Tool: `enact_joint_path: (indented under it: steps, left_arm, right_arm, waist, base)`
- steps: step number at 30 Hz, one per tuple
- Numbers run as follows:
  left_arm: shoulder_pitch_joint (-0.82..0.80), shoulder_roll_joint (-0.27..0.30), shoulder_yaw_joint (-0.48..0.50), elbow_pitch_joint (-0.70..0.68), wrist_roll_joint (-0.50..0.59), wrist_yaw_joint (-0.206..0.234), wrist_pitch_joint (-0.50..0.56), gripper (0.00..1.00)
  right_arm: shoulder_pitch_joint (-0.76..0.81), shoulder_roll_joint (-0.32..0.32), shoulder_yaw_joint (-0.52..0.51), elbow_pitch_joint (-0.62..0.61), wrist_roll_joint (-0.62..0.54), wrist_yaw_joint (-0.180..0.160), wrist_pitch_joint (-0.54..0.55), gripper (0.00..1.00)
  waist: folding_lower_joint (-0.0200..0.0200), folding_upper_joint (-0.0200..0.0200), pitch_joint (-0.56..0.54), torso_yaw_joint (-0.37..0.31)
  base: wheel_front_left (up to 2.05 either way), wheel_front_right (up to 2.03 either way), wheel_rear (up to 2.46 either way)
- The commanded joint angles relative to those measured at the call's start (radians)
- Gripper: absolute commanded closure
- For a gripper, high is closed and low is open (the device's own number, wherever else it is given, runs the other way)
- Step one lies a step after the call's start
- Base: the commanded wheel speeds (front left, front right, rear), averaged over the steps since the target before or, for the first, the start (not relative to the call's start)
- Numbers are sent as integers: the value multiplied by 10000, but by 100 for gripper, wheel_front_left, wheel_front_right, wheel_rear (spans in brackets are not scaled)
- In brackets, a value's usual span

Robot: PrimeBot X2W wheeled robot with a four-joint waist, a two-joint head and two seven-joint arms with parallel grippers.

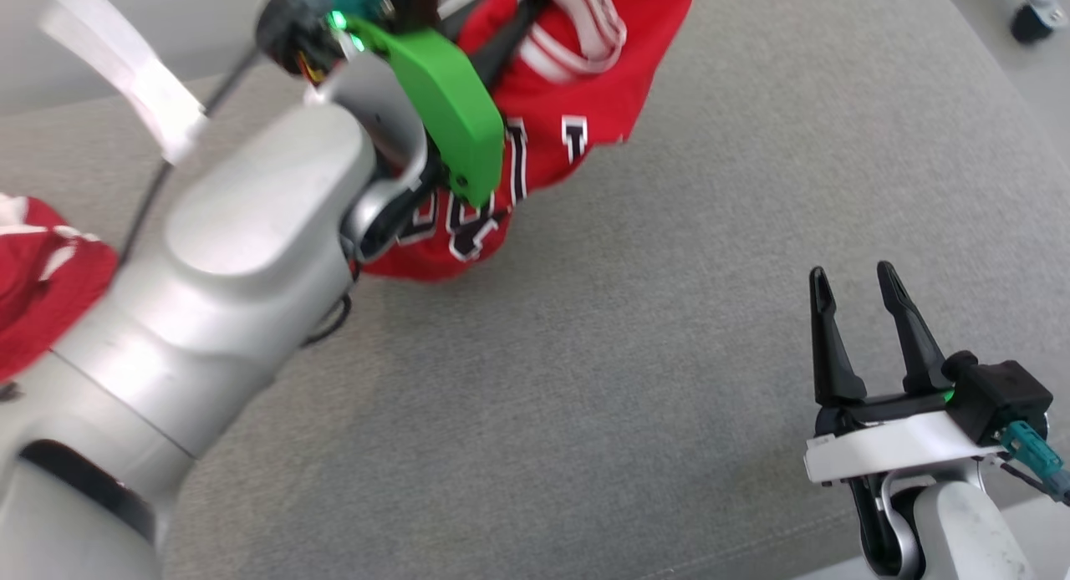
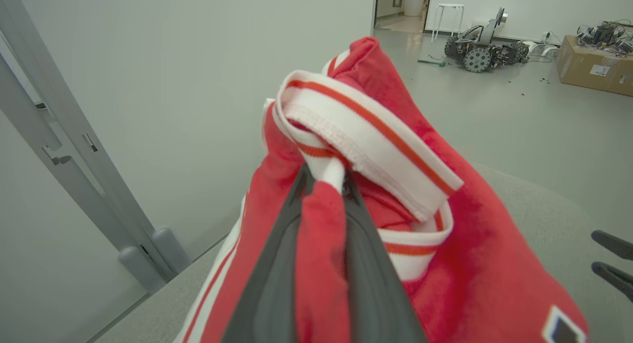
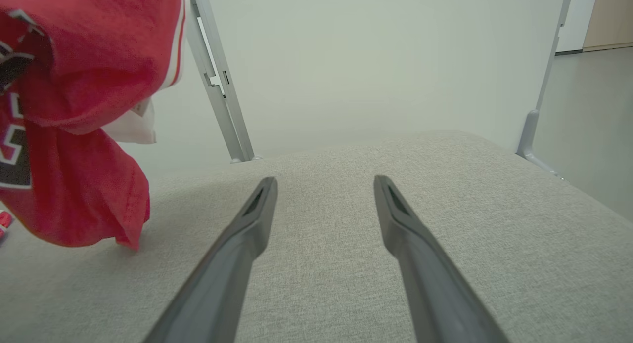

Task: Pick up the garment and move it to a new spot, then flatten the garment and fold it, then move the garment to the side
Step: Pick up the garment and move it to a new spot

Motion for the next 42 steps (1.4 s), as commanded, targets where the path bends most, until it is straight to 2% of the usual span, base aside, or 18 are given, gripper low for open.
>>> enact_joint_path:
  steps: [1,6,11,12,13,16,21,25,31,35,38,42]
  left_arm:
    - [265,-113,-112,523,114,119,-161,100]
    - [1094,-1052,-448,2248,-159,-180,-413,100]
    - [1678,-1837,-586,3308,-502,-481,-743,100]
    - [1802,-1958,-643,3333,-588,-513,-683,62]
    - [2004,-2099,-722,3259,-811,-570,-511,0]
    - [2051,-2232,-886,2762,-962,-627,-705,0]
    - [2590,-2271,-879,1690,-929,-632,-1855,0]
    - [3286,-1728,-423,1180,-181,224,-2213,0]
    - [6007,-579,2166,-1335,1482,1704,-2206,0]
    - [8245,-113,3999,-3190,2541,2388,-2209,0]
    - [10027,-167,5390,-4419,3479,2442,-2206,0]
    - [11850,-560,6923,-5293,4724,1910,-2203,0]
  right_arm:
    - [-296,16,86,-77,158,4,-30,0]
    - [-553,12,230,-153,423,4,-29,0]
    - [-423,9,149,-70,444,3,-30,0]
    - [-375,11,127,-35,409,4,-30,0]
    - [-342,14,111,-11,357,4,-29,0]
    - [-257,8,71,67,193,3,-30,0]
    - [72,0,160,194,-71,3,-30,0]
    - [434,-7,258,298,-233,3,-30,0]
    - [1032,-7,479,438,139,4,-30,0]
    - [1260,1,576,547,195,4,-30,0]
    - [1417,-10,624,660,20,3,-30,0]
    - [1642,1,615,723,36,4,-30,0]
  waist:
    - [0,-1,1224,-1193]
    - [0,-1,1780,-1633]
    - [0,-1,1836,-1542]
    - [0,-1,1789,-1452]
    - [0,-1,1696,-1323]
    - [0,-1,1287,-906]
    - [0,-1,166,-58]
    - [0,-1,-803,625]
    - [0,-1,-2036,1414]
    - [0,-1,-2438,1823]
    - [0,-1,-2691,2008]
    - [0,-1,-2977,2271]
  base:
    - [0,0,0]
    - [0,0,0]
    - [0,0,0]
    - [0,0,0]
    - [0,0,0]
    - [0,0,0]
    - [0,0,0]
    - [0,0,0]
    - [0,0,0]
    - [0,0,0]
    - [0,0,0]
    - [0,0,0]
